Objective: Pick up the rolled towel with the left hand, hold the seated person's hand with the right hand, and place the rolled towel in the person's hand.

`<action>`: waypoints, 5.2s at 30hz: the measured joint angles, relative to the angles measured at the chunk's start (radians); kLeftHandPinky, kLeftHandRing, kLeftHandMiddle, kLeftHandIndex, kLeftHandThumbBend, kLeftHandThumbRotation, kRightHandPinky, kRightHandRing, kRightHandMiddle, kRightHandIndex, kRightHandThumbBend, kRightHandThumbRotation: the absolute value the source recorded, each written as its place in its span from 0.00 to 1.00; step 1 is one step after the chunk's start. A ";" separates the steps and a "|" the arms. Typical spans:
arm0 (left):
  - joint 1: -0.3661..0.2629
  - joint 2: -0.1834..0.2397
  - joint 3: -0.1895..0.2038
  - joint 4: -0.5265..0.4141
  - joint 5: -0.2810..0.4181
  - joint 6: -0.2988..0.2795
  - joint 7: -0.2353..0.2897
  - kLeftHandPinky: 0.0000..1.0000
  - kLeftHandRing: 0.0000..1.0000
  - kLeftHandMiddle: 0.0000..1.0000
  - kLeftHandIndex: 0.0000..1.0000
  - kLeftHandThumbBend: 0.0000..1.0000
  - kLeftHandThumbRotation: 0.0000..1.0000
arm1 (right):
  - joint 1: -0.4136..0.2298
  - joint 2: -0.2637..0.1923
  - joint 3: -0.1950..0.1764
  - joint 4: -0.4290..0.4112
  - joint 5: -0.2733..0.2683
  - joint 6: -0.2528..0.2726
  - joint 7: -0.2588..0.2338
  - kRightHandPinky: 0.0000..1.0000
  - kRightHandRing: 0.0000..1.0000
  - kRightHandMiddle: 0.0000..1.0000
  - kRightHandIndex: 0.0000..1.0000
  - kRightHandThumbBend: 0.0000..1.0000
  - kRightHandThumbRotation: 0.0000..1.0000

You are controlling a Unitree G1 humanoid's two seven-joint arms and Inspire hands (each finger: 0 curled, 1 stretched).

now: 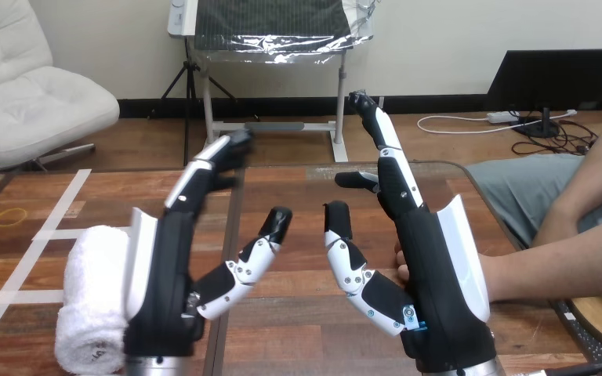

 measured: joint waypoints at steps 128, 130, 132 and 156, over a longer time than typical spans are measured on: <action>-0.027 0.050 -0.155 -0.142 0.916 1.374 -0.235 0.74 0.80 0.85 0.87 0.85 0.67 | -0.001 -0.002 -0.012 -0.027 0.028 0.084 0.085 1.00 1.00 1.00 1.00 0.00 0.00; -0.028 0.054 -0.155 -0.140 0.918 1.382 -0.239 0.74 0.80 0.85 0.87 0.85 0.67 | -0.001 -0.003 -0.013 -0.028 0.028 0.084 0.085 1.00 1.00 1.00 1.00 0.00 0.00; -0.030 0.058 -0.155 -0.138 0.922 1.390 -0.244 0.74 0.80 0.85 0.87 0.85 0.67 | -0.001 -0.004 -0.014 -0.028 0.029 0.084 0.085 1.00 1.00 1.00 1.00 0.00 0.00; -0.033 0.096 -0.138 -0.111 0.923 1.437 -0.240 0.75 0.80 0.85 0.86 0.85 0.61 | 0.000 -0.011 -0.029 -0.039 0.036 0.085 0.095 1.00 1.00 1.00 1.00 0.00 0.00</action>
